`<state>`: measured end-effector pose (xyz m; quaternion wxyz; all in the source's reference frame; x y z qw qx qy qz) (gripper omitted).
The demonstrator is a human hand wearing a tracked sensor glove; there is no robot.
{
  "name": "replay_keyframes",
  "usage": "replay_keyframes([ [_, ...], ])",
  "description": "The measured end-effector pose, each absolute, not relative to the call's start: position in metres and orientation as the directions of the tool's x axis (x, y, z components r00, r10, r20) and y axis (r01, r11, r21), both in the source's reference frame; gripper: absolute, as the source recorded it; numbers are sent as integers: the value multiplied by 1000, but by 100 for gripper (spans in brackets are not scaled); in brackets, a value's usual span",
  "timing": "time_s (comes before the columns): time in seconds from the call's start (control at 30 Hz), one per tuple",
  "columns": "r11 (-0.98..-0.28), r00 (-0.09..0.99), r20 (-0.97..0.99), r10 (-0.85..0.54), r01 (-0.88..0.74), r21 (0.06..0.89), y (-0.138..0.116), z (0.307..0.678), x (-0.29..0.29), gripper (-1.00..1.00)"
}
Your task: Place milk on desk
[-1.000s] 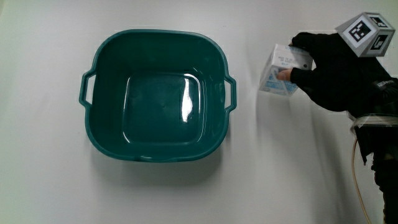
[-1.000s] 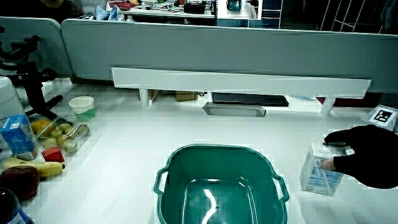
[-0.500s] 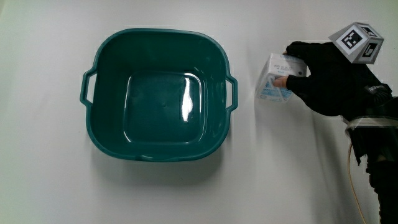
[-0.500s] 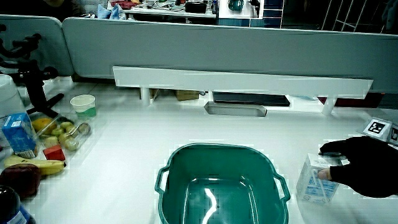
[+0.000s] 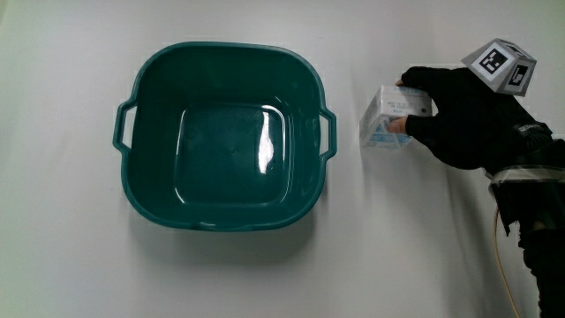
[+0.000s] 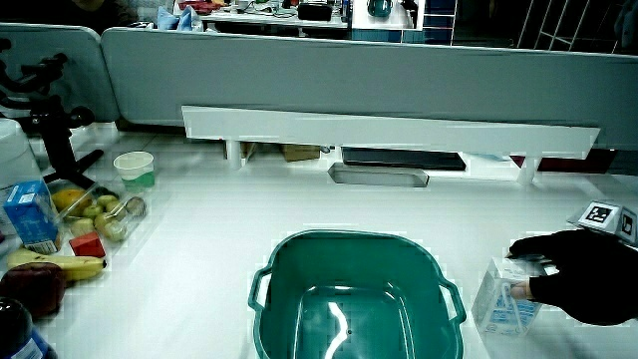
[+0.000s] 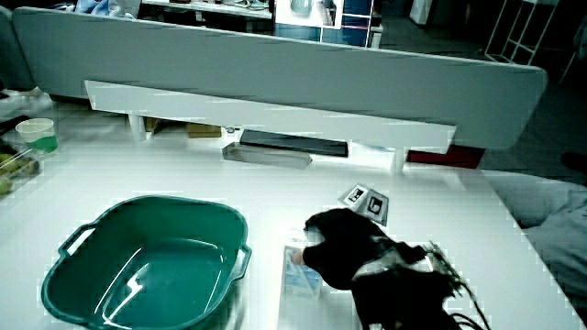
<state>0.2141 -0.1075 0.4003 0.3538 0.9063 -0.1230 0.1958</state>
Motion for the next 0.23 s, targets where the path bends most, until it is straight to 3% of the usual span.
replay_keyframes([
  [0.1,-739,900,424,-106,-357,572,-103,385,207,-85],
  [0.23,-781,921,299,-249,-373,500,-87,346,176,-100],
])
